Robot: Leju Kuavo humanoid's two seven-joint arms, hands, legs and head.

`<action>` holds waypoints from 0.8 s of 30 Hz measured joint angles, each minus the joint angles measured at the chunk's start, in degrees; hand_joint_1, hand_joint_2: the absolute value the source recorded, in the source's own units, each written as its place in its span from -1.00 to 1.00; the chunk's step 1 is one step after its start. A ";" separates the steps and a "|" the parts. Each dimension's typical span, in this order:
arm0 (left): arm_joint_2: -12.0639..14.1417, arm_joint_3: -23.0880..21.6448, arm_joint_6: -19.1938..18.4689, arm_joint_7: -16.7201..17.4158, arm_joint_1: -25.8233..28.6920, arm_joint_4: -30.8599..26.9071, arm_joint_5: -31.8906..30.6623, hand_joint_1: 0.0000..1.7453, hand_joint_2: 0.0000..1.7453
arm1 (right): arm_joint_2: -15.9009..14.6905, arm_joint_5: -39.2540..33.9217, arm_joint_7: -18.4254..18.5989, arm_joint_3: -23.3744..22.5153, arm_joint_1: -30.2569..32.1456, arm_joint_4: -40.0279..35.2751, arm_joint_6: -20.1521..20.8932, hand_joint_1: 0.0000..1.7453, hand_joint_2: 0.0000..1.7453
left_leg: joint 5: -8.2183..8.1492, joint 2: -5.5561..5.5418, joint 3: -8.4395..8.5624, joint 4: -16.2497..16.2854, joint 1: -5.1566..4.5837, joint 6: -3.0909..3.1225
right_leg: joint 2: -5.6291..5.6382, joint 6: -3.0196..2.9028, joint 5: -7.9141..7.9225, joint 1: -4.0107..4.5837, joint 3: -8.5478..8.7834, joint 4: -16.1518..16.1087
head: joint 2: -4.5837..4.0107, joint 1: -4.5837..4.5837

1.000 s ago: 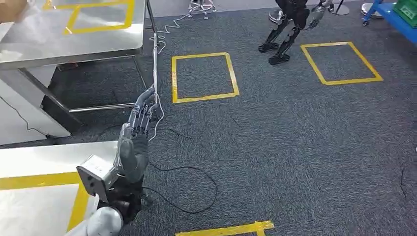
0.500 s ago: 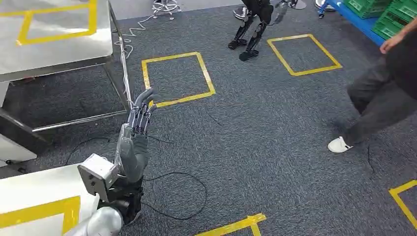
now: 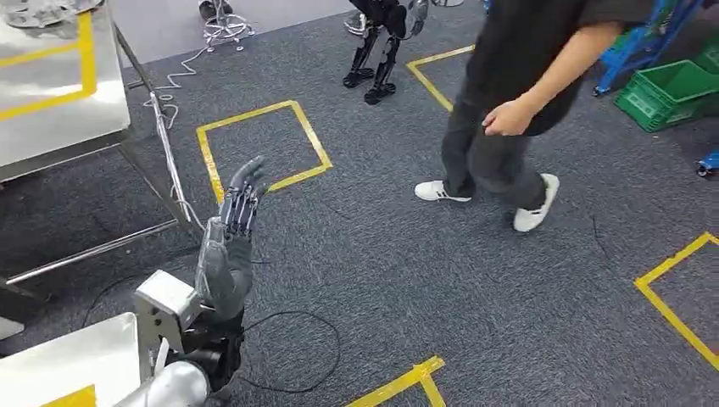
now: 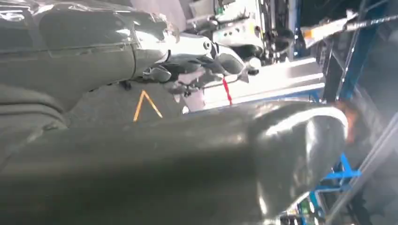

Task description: Take the parts from the cabinet and place them on the table.

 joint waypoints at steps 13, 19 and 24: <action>0.17 0.02 0.00 -0.13 0.13 0.00 -0.11 -1.00 -1.00 | 0.22 0.26 0.02 -0.02 -0.36 0.04 0.28 -1.00 -1.00 | 7.35 0.85 6.80 -15.13 0.82 2.06 | -0.69 4.17 -7.40 -1.06 -7.82 14.43 | 0.00 0.59; 0.15 0.02 -1.00 -0.76 -1.20 0.17 0.96 -1.00 -1.00 | -0.02 -0.57 -0.02 -0.04 0.00 0.07 0.42 -1.00 -1.00 | 6.48 4.73 7.76 -15.15 0.18 1.99 | -3.49 2.32 0.52 -0.12 -3.01 4.34 | 0.00 0.61; 0.09 0.00 -1.64 -0.85 -2.05 0.33 1.20 -1.00 -1.00 | -0.42 -1.07 -0.04 -0.24 -0.15 0.07 0.44 -1.00 -1.00 | 6.10 6.92 8.64 -15.76 -0.20 0.52 | -3.59 1.09 -0.44 0.65 -1.99 1.77 | 0.00 0.48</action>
